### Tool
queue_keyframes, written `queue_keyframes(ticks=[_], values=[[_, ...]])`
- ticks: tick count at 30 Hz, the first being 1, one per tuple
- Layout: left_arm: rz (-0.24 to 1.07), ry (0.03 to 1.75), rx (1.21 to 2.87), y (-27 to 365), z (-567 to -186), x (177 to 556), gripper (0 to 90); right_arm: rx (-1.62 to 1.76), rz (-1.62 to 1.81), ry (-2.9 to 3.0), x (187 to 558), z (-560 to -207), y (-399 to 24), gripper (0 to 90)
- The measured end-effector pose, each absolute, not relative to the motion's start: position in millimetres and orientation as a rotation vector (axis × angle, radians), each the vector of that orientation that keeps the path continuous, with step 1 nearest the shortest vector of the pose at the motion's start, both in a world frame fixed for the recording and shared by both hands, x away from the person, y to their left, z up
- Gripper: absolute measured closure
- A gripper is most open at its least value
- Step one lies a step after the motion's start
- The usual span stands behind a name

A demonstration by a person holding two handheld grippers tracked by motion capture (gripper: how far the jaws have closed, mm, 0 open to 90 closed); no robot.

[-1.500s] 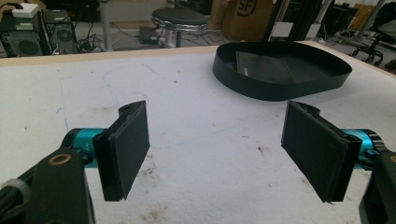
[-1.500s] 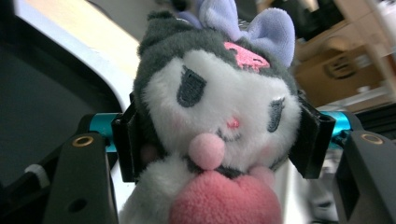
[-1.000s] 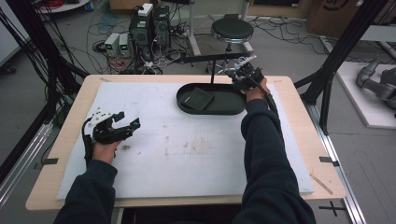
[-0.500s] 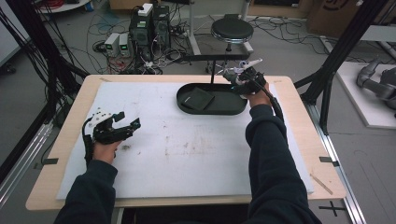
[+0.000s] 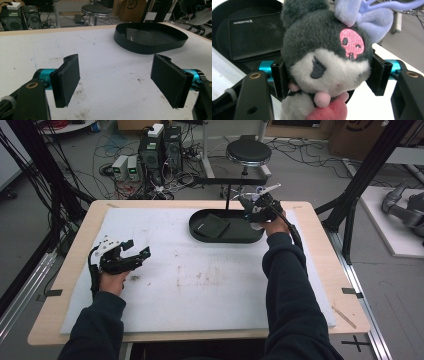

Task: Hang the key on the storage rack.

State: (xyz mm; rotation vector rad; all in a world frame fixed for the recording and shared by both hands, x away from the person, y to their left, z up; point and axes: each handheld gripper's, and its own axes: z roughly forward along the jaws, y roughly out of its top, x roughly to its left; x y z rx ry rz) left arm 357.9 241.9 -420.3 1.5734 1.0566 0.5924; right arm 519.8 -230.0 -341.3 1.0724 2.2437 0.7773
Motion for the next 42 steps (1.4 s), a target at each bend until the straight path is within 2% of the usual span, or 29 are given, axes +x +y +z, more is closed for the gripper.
queue_keyframes(ticks=[2, 5, 9, 20, 23, 25, 31, 42], values=[[0.593, 1.058, 1.572, 242.0, -420.2, 357.8, 23.3, 1.09, 0.778, 2.234, 521.0, -343.0, -230.4, 29.0], [0.595, 1.059, 1.57, 242.1, -420.2, 357.7, 23.3, 1.099, 0.777, 2.205, 521.6, -345.2, -228.1, 19.0], [0.594, 1.057, 1.573, 242.2, -420.1, 357.7, 23.3, 1.094, 0.781, 2.197, 523.1, -345.3, -228.1, 22.4], [0.593, 1.051, 1.571, 242.0, -420.0, 357.7, 23.3, 1.149, 0.82, 2.117, 513.6, -331.4, -243.6, 20.8], [0.603, 1.036, 1.559, 241.2, -418.8, 357.0, 22.4, 1.102, 0.854, 2.035, 497.8, -322.0, -254.0, 20.9], [0.602, 1.029, 1.544, 241.0, -417.7, 356.6, 18.2, 1.139, 0.904, 2.056, 488.0, -313.8, -265.7, 20.9], [0.597, 1.023, 1.545, 240.1, -417.1, 357.3, 18.2, 1.156, 1.032, 2.062, 448.7, -306.9, -293.7, 20.9], [0.613, 1.015, 1.571, 238.2, -416.0, 357.5, 18.2, 1.124, 1.125, 2.076, 385.6, -338.8, -323.2, 20.9]])
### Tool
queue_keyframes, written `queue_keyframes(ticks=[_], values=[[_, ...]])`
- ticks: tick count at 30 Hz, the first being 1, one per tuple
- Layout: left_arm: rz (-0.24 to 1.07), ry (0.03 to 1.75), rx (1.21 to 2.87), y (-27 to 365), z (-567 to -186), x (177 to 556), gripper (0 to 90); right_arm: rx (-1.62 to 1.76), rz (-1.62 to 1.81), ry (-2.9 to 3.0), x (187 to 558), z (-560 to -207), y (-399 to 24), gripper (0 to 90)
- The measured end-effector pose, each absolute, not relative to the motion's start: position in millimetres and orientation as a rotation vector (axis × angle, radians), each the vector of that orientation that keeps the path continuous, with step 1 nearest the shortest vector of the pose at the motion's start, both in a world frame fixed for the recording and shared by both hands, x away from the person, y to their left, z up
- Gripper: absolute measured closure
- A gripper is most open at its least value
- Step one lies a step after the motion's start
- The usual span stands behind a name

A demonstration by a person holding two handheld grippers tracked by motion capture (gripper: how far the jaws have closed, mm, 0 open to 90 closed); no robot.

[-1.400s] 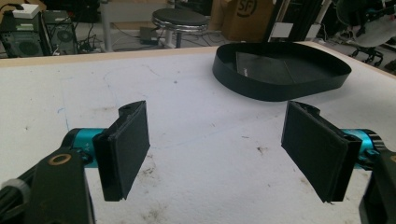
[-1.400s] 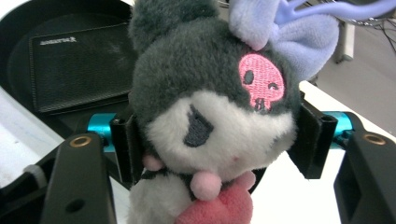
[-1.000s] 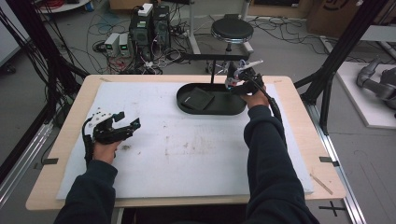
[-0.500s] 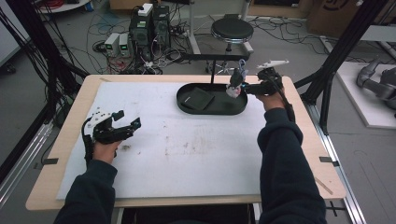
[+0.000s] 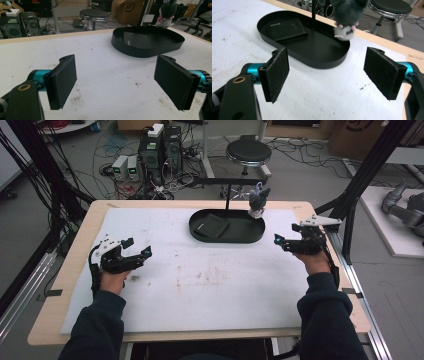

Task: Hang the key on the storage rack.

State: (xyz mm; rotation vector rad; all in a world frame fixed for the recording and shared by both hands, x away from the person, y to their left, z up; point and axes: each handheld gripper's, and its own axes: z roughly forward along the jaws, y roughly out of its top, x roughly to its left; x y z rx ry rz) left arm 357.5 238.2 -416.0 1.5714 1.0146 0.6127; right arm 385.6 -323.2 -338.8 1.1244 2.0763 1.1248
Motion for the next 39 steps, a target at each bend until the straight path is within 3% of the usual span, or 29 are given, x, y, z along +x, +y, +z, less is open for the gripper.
queue_keyframes(ticks=[9, 39], values=[[0.61, 1.003, 1.562, 236.3, -414.3, 354.5, 18.2, 1.134, 1.105, 2.049, 363.0, -373.7, -327.9, 20.9], [0.614, 0.99, 1.581, 234.3, -416.5, 349.7, 18.2, 1.092, 1.017, 2.06, 349.5, -398.8, -316.7, 20.8]])
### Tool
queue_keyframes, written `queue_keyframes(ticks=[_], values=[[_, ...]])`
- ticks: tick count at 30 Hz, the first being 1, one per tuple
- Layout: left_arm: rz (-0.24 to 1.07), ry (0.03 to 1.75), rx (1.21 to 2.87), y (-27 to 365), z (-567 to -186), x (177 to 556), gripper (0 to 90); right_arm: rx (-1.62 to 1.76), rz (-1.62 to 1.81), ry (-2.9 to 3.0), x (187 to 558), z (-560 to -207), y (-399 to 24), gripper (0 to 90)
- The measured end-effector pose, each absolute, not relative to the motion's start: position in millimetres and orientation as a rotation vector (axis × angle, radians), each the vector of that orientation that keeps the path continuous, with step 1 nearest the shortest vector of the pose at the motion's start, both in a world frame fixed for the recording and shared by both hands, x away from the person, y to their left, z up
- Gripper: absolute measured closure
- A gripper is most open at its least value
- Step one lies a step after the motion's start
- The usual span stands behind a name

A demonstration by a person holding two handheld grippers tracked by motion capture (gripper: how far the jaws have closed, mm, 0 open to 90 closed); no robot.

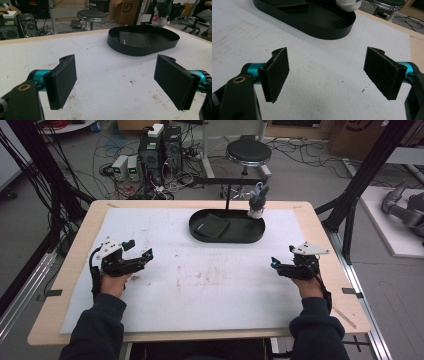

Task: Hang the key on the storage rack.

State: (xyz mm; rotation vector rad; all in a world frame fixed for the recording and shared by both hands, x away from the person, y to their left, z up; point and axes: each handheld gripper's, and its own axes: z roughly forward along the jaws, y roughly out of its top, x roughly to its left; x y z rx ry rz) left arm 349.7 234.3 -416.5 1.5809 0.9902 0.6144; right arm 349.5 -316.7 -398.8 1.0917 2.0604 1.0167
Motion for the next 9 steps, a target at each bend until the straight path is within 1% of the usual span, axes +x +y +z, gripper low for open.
queue_keyframes(ticks=[9], values=[[0.616, 0.995, 1.579, 234.5, -417.6, 350.9, 18.2, 1.092, 1.014, 2.052, 348.7, -399.9, -317.2, 20.8]])
